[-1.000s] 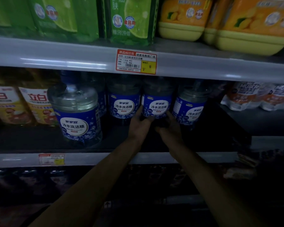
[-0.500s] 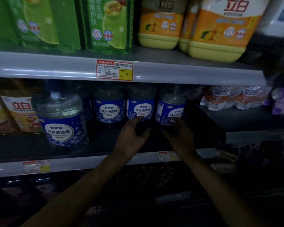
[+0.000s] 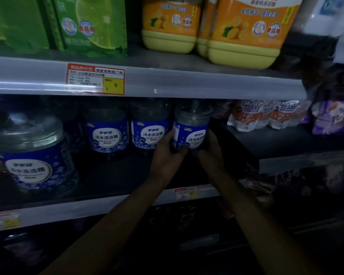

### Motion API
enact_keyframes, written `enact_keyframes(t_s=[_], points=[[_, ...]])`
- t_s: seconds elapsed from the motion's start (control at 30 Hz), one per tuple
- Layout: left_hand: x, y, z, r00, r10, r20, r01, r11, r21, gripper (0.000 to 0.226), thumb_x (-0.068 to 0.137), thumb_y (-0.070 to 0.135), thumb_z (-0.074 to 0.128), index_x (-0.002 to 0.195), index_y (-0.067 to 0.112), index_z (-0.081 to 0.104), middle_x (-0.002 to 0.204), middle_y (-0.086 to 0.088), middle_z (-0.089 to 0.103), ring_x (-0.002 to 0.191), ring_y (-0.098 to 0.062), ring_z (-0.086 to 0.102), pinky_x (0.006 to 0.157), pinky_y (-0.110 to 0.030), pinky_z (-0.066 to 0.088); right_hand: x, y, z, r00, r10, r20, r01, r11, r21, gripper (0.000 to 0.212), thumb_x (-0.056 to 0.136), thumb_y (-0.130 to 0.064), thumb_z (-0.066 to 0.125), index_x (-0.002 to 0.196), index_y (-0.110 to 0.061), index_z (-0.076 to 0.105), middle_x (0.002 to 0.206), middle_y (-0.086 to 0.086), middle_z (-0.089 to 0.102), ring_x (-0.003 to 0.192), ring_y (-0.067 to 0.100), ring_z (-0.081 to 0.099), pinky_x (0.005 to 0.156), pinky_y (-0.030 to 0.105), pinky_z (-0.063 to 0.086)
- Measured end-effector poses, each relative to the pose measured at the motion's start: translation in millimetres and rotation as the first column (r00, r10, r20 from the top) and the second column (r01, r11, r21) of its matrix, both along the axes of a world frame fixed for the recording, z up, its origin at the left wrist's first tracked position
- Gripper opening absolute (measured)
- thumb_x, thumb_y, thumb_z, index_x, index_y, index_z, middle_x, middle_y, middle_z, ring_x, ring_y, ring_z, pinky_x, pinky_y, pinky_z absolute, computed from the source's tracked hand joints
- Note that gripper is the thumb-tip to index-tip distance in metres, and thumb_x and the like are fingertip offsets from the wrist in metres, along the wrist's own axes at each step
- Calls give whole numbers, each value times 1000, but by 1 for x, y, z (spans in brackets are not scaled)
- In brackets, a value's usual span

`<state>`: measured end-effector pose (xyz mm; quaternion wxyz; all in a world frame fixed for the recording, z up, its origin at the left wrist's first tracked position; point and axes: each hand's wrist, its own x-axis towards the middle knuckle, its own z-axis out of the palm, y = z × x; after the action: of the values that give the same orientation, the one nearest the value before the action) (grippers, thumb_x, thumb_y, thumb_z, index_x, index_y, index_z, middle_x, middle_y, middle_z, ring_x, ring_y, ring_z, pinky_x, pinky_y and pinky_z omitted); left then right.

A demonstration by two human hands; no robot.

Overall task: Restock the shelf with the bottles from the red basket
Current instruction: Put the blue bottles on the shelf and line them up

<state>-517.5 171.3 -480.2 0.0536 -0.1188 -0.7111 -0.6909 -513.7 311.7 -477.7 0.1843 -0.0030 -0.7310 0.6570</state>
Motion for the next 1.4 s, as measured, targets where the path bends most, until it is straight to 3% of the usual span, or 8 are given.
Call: enact_keyframes(t_s=[0.13,0.33,0.5,0.77,0.9,1.07,1.17,1.4], points=[[-10,1,-2,999,2,45,-4,999,39,61,90,3,74,145,20,56,139,4,66,128,-12,61,113,-45,49,-5,3,5,995,96,7,-96,992,-82,78,64,2,76,138,-7,56,123,14,72,107,21,72,77,27,59],[-7,3,-1,996,-5,92,-3,996,92,68,77,24,77,142,22,58,135,4,69,125,-16,64,109,-49,51,-10,10,2,996,60,65,-56,997,-52,72,65,6,79,133,-8,61,121,11,73,109,29,71,81,38,63],[4,-5,1,993,45,109,-58,992,116,47,86,4,79,126,18,59,122,0,69,120,-19,65,102,-39,56,1,10,4,991,99,92,-97,995,-29,77,63,2,87,133,-14,61,119,6,74,105,23,73,75,31,62],[4,-32,-10,1000,25,18,-25,1000,-13,84,61,71,89,135,43,62,138,-8,61,126,-23,63,100,-44,58,32,-2,8,982,171,78,-173,985,13,88,62,1,93,139,-21,56,124,0,72,110,16,71,80,32,61],[23,-47,0,997,8,-83,-7,1000,8,75,73,49,90,138,22,65,131,-7,70,122,-22,67,99,-45,59,45,-23,8,986,157,54,-156,987,-26,88,61,7,91,138,-18,56,124,0,72,110,16,71,78,28,60],[29,-75,-10,997,18,-81,-23,998,-59,77,76,58,88,144,39,57,141,-11,61,131,-27,60,106,-46,54,54,-47,4,987,157,17,-157,987,-22,80,63,8,90,132,-19,60,120,-3,74,108,14,71,79,28,60],[36,-95,-1,993,36,-112,-45,996,-78,67,82,45,87,142,28,61,136,-4,68,128,-23,63,105,-45,55,49,-65,2,985,169,39,-170,985,15,89,62,0,94,139,-24,57,126,-2,71,113,18,70,84,40,62],[40,-120,10,996,47,-78,-53,996,-74,55,88,17,81,140,16,62,125,2,75,116,-14,71,98,-39,59,48,-90,7,990,143,17,-144,986,83,87,62,-10,96,137,-28,57,125,-8,70,103,0,68,74,19,57]])
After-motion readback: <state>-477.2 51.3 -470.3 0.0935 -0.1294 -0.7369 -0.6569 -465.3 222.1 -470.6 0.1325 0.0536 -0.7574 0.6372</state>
